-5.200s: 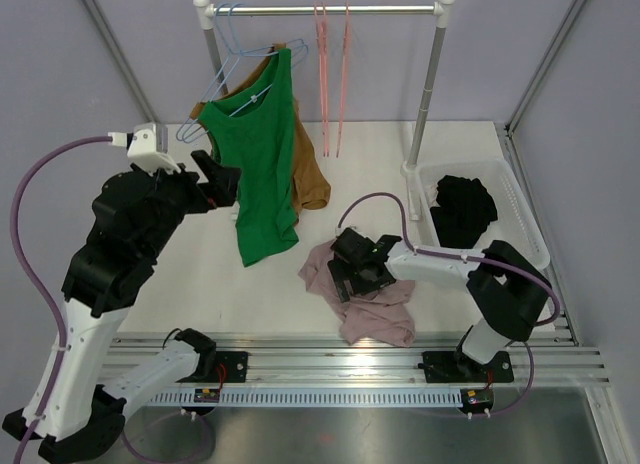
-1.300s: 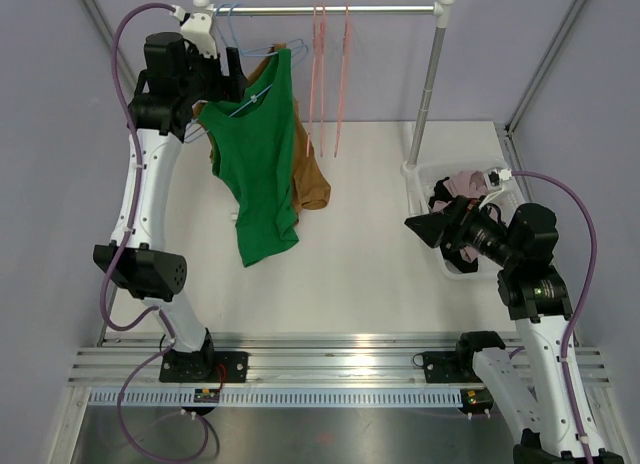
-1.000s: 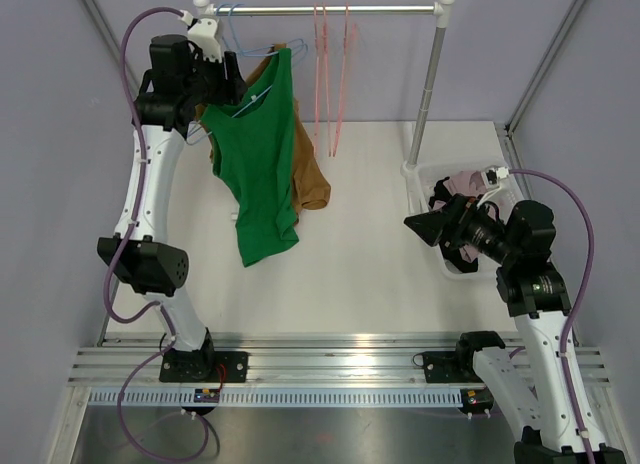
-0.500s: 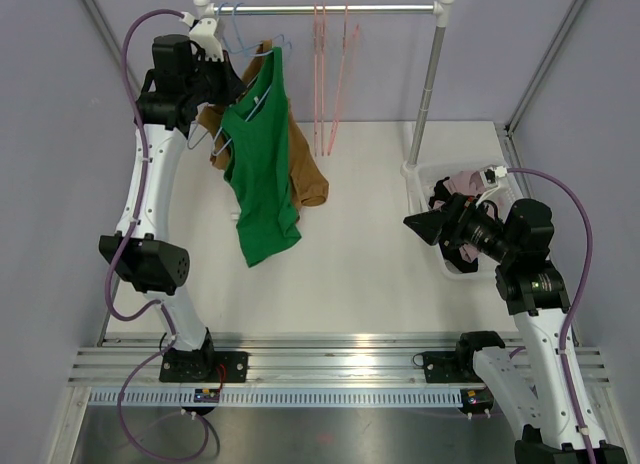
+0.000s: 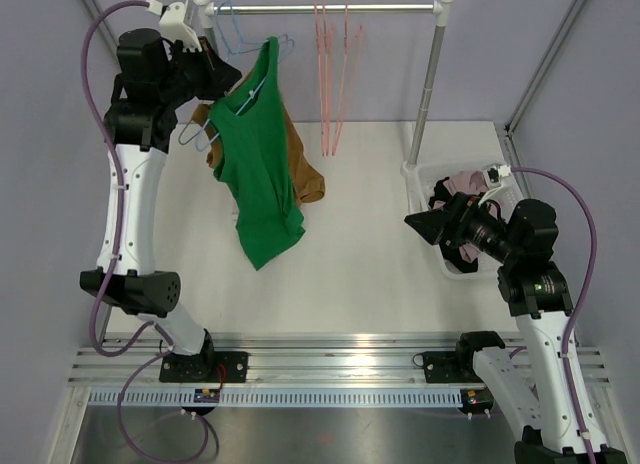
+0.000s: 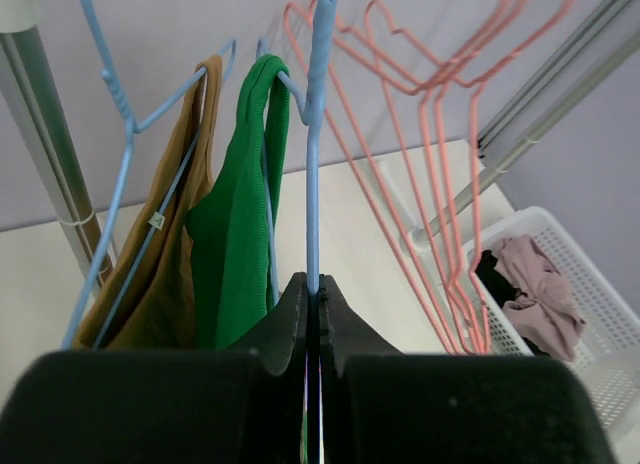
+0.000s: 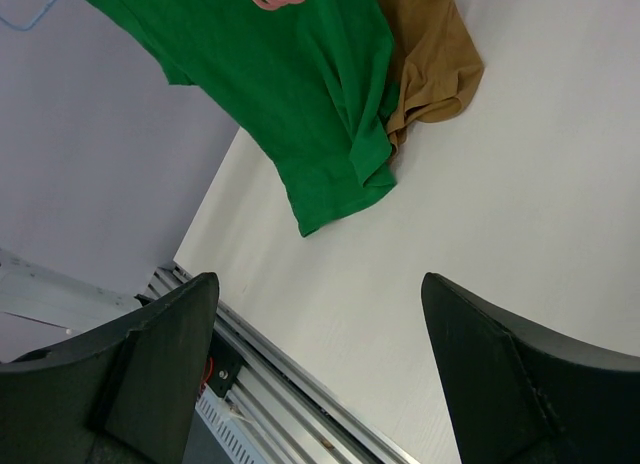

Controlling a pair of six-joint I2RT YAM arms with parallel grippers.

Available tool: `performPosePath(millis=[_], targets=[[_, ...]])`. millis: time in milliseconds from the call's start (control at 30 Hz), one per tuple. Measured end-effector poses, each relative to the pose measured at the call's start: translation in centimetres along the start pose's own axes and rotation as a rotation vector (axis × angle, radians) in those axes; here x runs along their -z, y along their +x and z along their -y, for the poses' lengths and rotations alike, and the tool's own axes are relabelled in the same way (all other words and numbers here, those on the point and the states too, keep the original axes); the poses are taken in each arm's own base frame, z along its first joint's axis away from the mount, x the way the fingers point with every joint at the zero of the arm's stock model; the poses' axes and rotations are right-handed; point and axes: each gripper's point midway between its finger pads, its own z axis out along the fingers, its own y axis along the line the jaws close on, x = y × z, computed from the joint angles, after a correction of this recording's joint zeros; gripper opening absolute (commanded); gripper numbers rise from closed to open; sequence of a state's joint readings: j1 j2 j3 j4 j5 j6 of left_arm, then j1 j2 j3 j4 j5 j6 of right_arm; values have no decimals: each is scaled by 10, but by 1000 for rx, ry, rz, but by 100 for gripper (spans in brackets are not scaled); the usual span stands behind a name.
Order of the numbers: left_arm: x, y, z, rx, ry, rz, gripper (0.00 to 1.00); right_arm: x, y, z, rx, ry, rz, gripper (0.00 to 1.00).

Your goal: Remove the tank top from the hanger

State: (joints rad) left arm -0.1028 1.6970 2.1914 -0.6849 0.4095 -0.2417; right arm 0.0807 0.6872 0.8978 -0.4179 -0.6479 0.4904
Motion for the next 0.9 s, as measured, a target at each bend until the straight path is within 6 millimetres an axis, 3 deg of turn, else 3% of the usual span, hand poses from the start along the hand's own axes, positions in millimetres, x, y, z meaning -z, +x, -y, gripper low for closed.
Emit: performPosePath(millis=[200,300,400,500,600,700,900], targets=[[54,-30,36,0,44,110,0,2,-2,-3,7,-3,5,89],[70,-37,47,-1,61,141,0,3,-1,-3,6,-1,1,89],[74,-38,52,17,75,141,0,3,-1,-3,9,-1,1,89],[73,-17,48,72,64,92,0,2,-1,-2,8,0,-1,90],[82,32,41,148,34,6,0,1,0,-1,2,-1,-9,90],[107,71,44,202,18,-38,0,-1,2,-4,-6,-22,-27,90],[177,121,83,216,148,26,0,-11,5,-16,-26,-113,-63,89]])
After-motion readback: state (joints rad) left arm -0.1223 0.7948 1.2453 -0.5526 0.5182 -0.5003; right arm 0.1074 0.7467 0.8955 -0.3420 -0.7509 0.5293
